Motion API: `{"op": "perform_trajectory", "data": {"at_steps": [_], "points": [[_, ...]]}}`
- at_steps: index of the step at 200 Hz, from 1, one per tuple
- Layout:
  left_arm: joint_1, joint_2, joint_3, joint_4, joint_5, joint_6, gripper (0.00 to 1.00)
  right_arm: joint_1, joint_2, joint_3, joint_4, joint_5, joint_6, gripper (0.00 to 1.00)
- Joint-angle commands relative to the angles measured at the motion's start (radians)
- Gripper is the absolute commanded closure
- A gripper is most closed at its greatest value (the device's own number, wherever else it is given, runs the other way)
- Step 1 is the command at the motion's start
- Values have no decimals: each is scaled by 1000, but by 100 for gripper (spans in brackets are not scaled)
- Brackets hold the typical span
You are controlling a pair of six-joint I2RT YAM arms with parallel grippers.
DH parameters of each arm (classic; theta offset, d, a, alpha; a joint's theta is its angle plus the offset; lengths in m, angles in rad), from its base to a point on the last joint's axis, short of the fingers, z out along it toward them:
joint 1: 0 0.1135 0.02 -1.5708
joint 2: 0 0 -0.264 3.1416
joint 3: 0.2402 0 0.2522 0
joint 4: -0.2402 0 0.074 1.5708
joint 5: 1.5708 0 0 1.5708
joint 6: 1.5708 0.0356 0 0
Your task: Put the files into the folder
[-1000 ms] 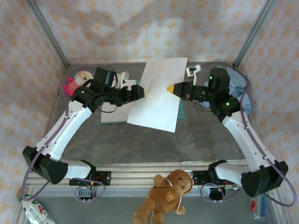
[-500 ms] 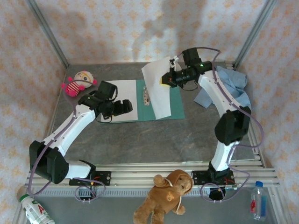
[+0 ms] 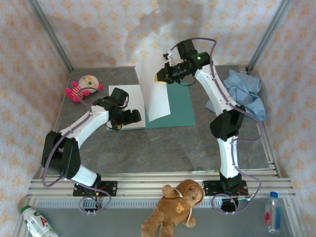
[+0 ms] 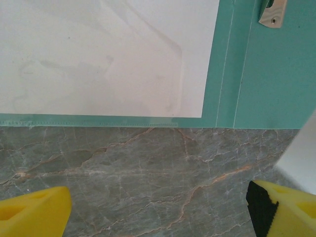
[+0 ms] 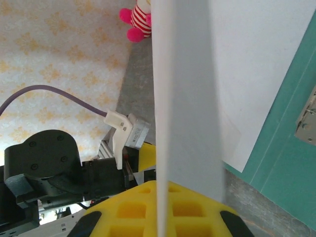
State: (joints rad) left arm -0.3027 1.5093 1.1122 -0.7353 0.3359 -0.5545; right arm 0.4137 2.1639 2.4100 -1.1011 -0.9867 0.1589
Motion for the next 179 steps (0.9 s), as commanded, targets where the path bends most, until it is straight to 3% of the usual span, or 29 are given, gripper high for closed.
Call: {"op": "perform_trajectory", "data": {"at_steps": [1,60,102,179], "points": [[5,11,26,19,3,14,8,-21,12,-9,-62,116,-65,100],[5,-18,3,-11,11,81,8,-20,141,-19,-61,579,-182,100],[5,2,0,-17,23,117,8,-30,229,38,-83,687,-260,100],[5,91,27,12,67,124,10,-96,221,-15,-44,652,-265,100]]}}
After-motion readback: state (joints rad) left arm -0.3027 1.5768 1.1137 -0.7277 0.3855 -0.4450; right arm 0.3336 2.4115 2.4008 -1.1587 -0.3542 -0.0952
